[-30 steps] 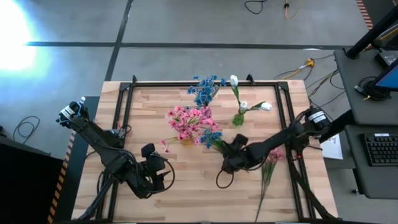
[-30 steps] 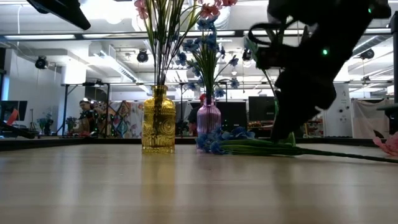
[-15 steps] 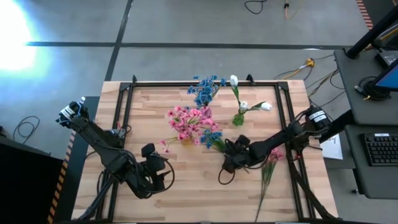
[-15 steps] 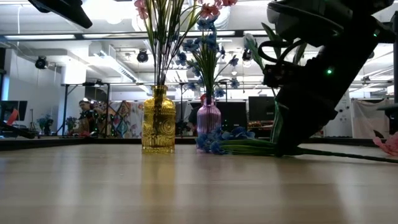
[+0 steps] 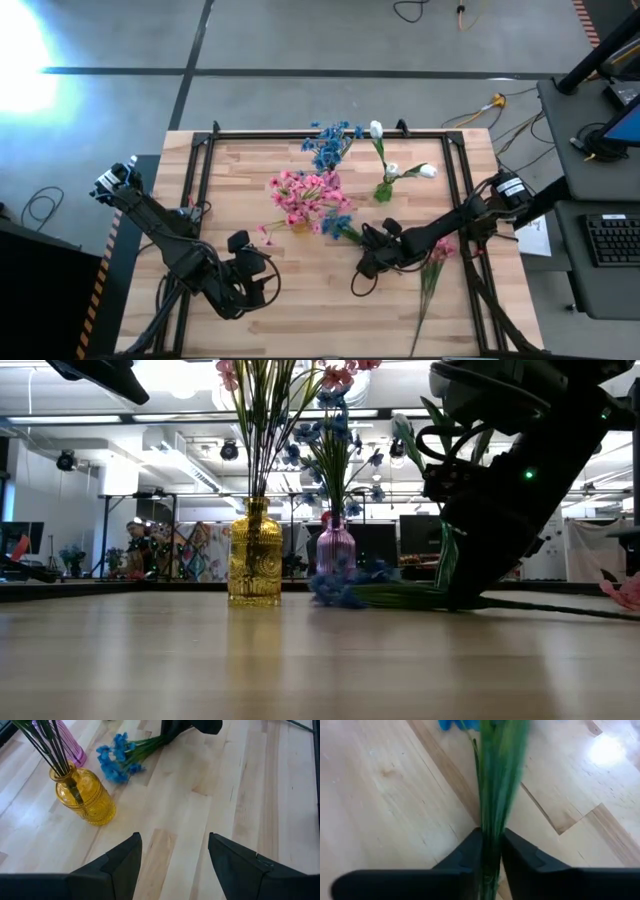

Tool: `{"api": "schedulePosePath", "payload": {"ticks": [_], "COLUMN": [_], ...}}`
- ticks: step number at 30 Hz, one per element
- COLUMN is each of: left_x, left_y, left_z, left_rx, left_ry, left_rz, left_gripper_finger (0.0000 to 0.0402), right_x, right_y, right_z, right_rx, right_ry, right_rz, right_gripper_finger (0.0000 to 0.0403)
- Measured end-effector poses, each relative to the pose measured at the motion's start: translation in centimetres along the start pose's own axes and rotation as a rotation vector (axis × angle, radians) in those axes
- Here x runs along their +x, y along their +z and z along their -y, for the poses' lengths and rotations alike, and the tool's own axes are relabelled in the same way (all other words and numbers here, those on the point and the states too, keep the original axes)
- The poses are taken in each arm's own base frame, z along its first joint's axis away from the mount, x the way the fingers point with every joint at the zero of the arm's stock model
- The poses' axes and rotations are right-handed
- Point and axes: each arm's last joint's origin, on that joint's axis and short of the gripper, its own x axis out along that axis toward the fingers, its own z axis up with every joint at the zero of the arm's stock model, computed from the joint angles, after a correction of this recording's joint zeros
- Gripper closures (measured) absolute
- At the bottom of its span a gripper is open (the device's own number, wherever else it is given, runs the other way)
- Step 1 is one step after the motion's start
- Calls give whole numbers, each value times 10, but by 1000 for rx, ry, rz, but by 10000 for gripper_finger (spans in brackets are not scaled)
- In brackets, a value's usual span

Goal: Sort flowers into vase by color
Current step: Put the blue flowers into the purple flower vase

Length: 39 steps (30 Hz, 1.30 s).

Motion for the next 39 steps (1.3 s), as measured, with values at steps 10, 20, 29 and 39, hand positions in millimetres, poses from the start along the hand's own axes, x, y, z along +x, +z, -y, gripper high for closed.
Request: {"api": "schedulePosePath", "payload": {"ticks": [10, 20, 29, 39], "left_x": [0, 0, -3, -16], "left_y": [0, 0, 1, 12], "left_z": [0, 0, 7, 38], "left_rx": [0, 3, 32, 251], "left_ry": [0, 10, -40, -245], "left_rz": [1, 21, 51, 278], "left_gripper_finger": [187, 187, 187, 187], "right_x": [0, -47, -144, -208], "right_y": [1, 14, 5, -14], "right_z": [0, -8, -8, -28], "right_rx": [1, -3, -30, -236], "right_ry": [-4, 93, 407, 800], "right_rz": [7, 56, 134, 471], "right_gripper_finger": [385, 385, 385, 385]}}
